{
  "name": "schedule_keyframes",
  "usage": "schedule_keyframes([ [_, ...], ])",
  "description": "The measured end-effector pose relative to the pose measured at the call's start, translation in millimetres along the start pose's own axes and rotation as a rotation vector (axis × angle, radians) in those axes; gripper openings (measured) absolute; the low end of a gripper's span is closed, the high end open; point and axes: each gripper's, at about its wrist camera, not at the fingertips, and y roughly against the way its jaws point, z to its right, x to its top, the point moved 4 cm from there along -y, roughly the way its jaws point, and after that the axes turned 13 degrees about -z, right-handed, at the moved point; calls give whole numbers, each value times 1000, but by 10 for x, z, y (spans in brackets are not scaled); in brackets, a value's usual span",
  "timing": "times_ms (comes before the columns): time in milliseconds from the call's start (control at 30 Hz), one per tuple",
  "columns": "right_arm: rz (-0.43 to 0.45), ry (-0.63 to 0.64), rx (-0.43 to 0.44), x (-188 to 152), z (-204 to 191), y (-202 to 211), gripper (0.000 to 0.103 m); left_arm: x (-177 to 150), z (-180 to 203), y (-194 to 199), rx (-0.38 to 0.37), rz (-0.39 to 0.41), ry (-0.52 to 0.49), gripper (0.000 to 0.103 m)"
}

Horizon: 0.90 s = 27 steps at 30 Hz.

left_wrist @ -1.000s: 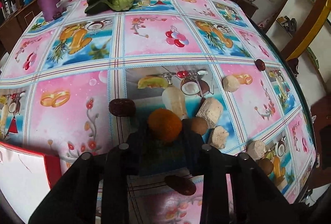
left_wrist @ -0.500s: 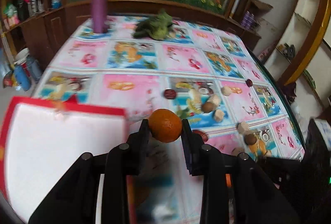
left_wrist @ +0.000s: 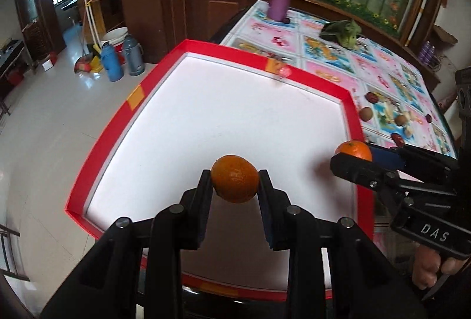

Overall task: Organize fruits
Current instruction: 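Carry both oranges over the red-rimmed white tray and open both tools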

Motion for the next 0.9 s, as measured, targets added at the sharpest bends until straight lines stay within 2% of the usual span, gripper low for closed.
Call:
schedule_keyframes([
  [233,-59,-19,-13,4,-37,-242,33,-6,-104,-184,-3,-45,32,34],
  [367,-85,-39,-8,-44,-17,-274,34,-13,-85,-182,17,-40,25,34],
  [433,-92,-45,-14,-61,-25,-243,47,-16,-75,-183,31,-42,22,35],
  [467,-86,-42,-16,-67,-33,-216,49,-19,-63,-179,42,-46,20,37],
  [533,-55,-33,-18,-70,-20,-126,50,-19,-24,-144,58,-35,12,54],
  [633,1,-27,-29,-89,25,69,50,-13,36,-23,78,11,-5,70],
  [700,45,-36,-33,-135,104,249,50,0,126,93,73,52,-29,73],
  [800,91,-51,-47,-228,261,487,50,7,316,252,42,97,-77,84],
  [900,142,-90,-71,-400,514,778,50,6,537,337,8,123,-128,86],
])
